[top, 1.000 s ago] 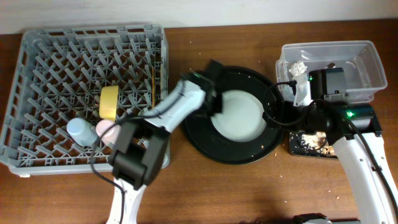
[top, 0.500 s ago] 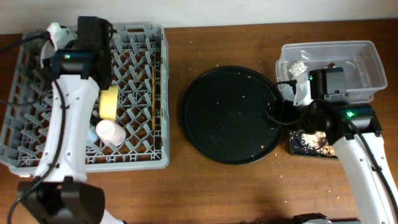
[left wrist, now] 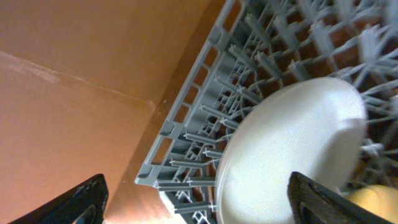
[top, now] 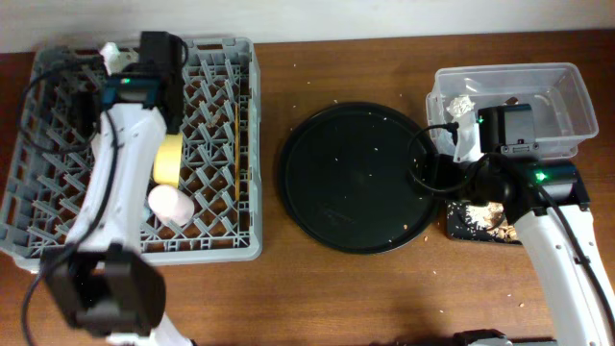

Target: Sort waste into correct bins and load items into the dishwasher rack

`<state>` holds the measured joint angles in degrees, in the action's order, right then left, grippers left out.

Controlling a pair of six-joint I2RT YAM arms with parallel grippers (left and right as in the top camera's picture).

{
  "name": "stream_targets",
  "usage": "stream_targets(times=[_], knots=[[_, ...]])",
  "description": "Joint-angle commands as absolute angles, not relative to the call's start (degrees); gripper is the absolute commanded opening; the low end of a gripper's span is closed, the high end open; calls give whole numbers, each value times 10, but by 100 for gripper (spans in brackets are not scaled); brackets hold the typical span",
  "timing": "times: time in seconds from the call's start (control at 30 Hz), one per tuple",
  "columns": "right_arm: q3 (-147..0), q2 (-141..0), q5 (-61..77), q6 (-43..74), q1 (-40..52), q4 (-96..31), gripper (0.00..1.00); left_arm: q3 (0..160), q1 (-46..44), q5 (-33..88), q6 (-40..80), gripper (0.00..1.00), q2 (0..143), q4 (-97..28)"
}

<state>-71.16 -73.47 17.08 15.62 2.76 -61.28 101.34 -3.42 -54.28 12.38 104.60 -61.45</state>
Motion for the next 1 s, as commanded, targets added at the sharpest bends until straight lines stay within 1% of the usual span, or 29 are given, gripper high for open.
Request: stream_targets(times=[0.0,0.07,0.13,0.2,0.23,0.3,0.43,0.47,0.57,0.63,0.67,0.73,0.77,0.8,0.83,0.87,0.9,0.97], knots=[[-717,-730,213,114,27,-585,77,1016,-36,-272,104,93,882,-652],[-717,-709,223,84,53,-561,78,1016,-36,-154,104,93,787,-693],[-717,-686,223,72,94,-543,80,1016,-36,-132,104,98,677,-746],[-717,-679,223,62,115,-533,83,1016,-36,-128,104,99,616,-773],[-717,-679,221,62,116,-528,87,1016,-36,-115,104,99,588,-788],[-717,-680,219,62,116,-530,99,1016,-36,-113,104,99,568,-800],[-717,-680,219,62,116,-531,98,1016,-36,-113,104,99,568,-831],[-717,-680,219,62,116,-531,98,1016,-36,-113,104,99,568,-878],[-717,-680,219,62,116,-531,98,1016,-37,-113,104,99,568,-956],[-717,-680,219,62,116,-531,98,1016,-40,-114,104,99,552,-967],[-717,-680,219,62,116,-531,99,1013,-40,-150,97,99,535,-940],[-717,-680,219,62,116,-531,98,942,-54,-141,90,99,481,-769],[-717,-680,219,62,116,-531,98,889,-57,-114,62,99,453,-686],[-717,-680,219,62,116,-531,98,760,-57,-62,20,99,391,-538],[-717,-680,219,62,116,-531,99,652,-57,-53,17,99,340,-435],[-717,-680,219,62,116,-531,98,590,-56,-52,17,99,312,-383],[-717,-680,219,62,116,-531,98,492,-55,-51,17,99,264,-305],[-717,-680,219,62,116,-531,98,336,-55,-36,17,99,170,-214]])
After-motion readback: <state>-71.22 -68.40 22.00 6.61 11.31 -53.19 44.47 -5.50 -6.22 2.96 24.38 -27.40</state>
